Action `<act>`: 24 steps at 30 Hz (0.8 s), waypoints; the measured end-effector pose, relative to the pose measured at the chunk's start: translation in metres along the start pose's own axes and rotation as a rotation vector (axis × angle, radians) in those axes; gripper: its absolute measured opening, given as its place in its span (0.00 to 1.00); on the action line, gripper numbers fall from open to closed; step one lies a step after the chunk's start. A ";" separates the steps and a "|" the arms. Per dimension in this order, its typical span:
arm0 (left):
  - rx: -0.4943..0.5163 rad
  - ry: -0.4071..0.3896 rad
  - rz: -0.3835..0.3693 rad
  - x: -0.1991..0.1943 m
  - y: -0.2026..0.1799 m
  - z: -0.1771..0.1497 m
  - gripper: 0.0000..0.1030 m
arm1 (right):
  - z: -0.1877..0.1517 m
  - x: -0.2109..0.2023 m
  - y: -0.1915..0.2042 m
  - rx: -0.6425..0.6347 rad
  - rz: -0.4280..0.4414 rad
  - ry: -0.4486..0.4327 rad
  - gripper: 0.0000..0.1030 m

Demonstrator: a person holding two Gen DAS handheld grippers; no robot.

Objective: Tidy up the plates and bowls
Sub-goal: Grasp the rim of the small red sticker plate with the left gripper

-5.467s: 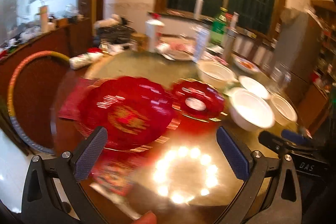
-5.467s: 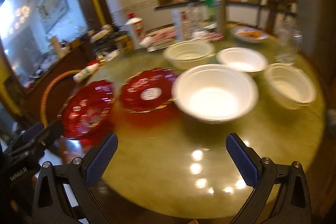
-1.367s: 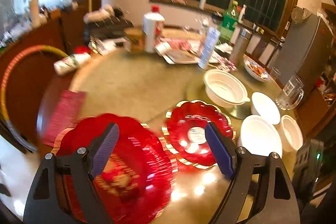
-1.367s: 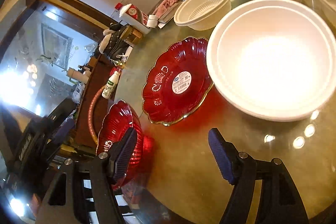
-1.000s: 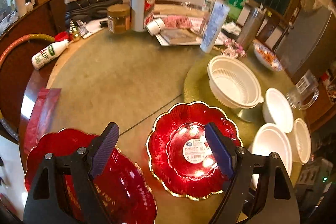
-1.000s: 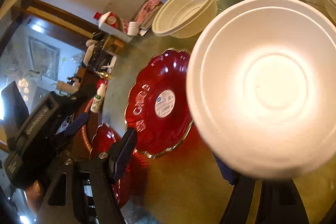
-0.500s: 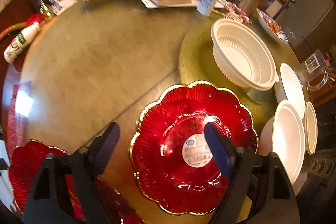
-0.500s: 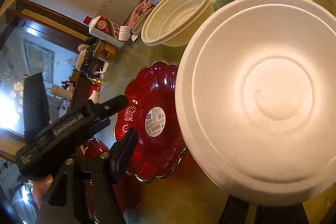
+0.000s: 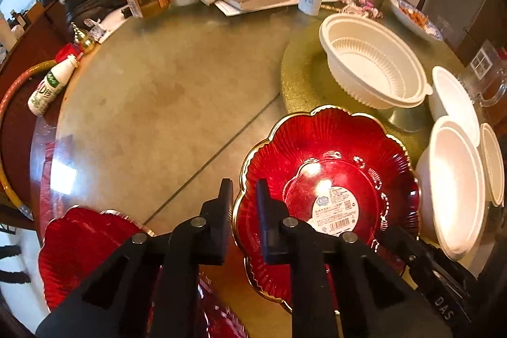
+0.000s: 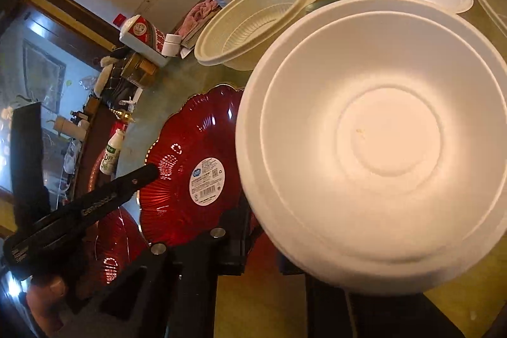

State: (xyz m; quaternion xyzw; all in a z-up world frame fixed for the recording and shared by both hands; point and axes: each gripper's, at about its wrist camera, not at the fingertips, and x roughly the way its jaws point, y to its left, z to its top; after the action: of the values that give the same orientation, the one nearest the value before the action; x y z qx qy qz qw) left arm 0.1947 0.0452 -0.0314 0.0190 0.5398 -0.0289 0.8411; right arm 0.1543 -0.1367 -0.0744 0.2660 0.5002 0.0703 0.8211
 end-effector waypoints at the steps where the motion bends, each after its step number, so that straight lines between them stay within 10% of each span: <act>1: -0.002 -0.012 -0.002 -0.005 0.001 0.000 0.10 | -0.001 -0.002 0.000 -0.002 0.003 -0.004 0.12; 24: -0.169 -0.269 -0.021 -0.108 0.065 -0.078 0.10 | -0.051 -0.062 0.076 -0.236 0.043 -0.127 0.12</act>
State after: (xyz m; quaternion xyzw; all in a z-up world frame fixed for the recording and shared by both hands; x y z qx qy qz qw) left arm 0.0838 0.1185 0.0349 -0.0614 0.4229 0.0057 0.9041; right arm 0.0919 -0.0770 -0.0051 0.1821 0.4295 0.1295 0.8750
